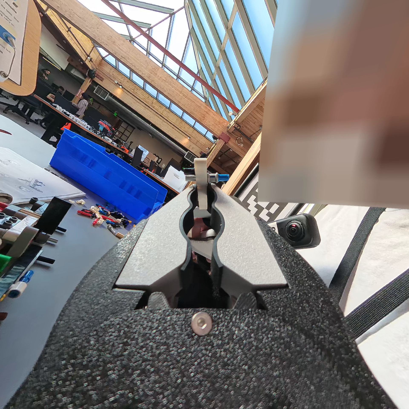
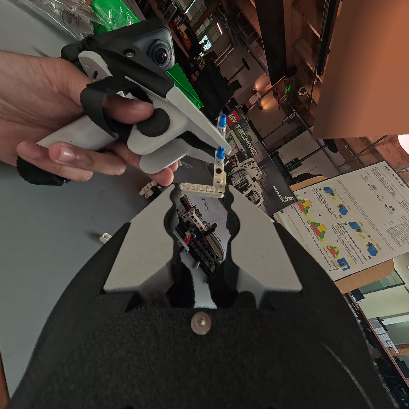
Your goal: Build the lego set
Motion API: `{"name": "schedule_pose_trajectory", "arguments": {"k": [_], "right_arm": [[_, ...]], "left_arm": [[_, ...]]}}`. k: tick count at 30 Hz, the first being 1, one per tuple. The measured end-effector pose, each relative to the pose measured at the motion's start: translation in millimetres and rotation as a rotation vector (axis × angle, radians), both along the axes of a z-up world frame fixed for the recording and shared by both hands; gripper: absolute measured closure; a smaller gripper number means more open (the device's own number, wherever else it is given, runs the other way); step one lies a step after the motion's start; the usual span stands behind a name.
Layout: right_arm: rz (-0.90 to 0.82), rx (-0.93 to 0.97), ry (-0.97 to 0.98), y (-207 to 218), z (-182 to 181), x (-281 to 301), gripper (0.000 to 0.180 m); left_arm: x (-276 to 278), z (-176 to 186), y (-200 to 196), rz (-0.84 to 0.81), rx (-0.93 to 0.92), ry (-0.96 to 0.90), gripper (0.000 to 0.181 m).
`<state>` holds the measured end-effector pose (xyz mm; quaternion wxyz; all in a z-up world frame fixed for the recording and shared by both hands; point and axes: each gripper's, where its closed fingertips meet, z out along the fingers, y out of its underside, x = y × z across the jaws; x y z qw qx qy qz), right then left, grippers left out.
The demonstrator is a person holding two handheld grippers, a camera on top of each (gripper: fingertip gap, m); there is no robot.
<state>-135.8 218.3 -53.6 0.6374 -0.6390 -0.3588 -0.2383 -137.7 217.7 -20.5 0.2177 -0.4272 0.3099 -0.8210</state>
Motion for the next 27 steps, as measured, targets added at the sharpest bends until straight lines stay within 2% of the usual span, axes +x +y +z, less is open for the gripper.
{"name": "schedule_pose_trajectory", "arguments": {"k": [1,27], "right_arm": [[-0.001,0.003,-0.006,0.2,-0.1,-0.5,0.141],[0.106,0.088,0.056,-3.4,1.3,-9.7,0.141]], "left_arm": [[-0.3,0.2,-0.3,0.001,0.007,0.000,0.176],[-2.4,0.6,0.0,-0.076,-0.048,-0.013,0.176]]}}
